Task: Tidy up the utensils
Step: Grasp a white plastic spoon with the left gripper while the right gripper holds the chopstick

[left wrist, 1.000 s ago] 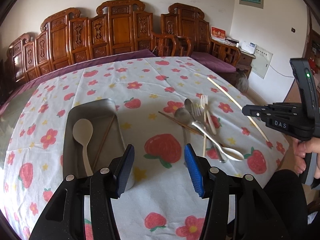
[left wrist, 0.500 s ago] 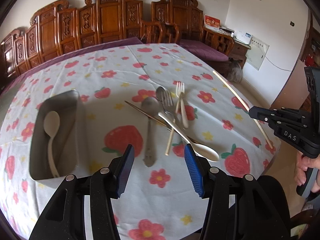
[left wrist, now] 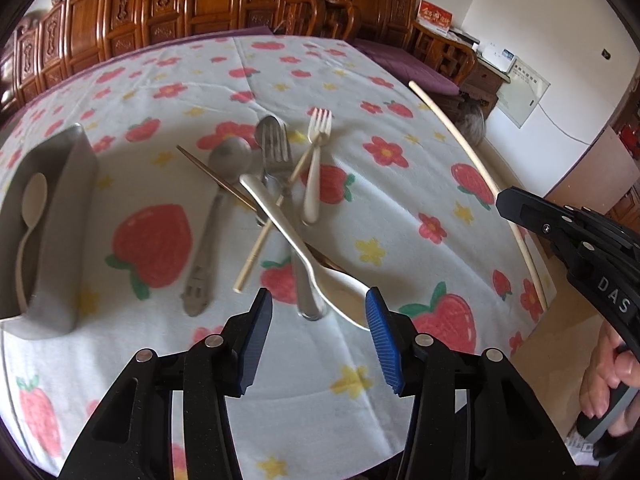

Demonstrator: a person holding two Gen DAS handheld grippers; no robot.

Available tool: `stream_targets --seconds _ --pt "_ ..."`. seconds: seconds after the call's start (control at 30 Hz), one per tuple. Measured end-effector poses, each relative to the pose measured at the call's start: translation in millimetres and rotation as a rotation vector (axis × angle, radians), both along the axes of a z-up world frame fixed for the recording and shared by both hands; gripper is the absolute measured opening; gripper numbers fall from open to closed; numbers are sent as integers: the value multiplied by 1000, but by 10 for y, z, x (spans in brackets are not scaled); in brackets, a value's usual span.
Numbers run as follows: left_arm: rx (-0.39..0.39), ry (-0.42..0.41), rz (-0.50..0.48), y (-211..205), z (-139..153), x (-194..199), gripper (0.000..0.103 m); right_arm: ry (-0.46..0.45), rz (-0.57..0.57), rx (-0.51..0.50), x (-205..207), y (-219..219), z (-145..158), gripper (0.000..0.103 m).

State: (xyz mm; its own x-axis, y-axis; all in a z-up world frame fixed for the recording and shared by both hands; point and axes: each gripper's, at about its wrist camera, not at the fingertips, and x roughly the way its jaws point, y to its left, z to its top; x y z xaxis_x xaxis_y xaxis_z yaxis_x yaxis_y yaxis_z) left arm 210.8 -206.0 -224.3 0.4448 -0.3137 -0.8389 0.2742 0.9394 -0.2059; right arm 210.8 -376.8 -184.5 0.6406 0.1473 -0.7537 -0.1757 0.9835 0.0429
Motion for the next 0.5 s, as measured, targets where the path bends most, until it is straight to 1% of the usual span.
stream_targets --seconds 0.1,0.17,0.27,0.33,0.37,0.43,0.47,0.5 --pt "-35 58 7 -58 -105 37 41 12 -13 28 28 -84 -19 6" --pt "-38 81 18 -88 -165 49 37 14 -19 33 38 -112 -31 6" --pt "-26 98 30 -131 -229 63 31 15 -24 45 51 -142 -30 6" --pt "-4 102 38 -153 -266 51 25 12 -22 49 45 -140 -20 6" --pt "0 102 40 -155 -278 41 24 10 -21 49 46 -135 -11 6" --pt "3 112 38 -153 -298 27 15 6 -21 52 40 -133 5 6" --pt "0 117 39 -144 -304 22 13 3 -19 50 34 -129 13 6" --pt "-3 118 42 -129 -298 17 10 0 -16 46 29 -120 20 6"
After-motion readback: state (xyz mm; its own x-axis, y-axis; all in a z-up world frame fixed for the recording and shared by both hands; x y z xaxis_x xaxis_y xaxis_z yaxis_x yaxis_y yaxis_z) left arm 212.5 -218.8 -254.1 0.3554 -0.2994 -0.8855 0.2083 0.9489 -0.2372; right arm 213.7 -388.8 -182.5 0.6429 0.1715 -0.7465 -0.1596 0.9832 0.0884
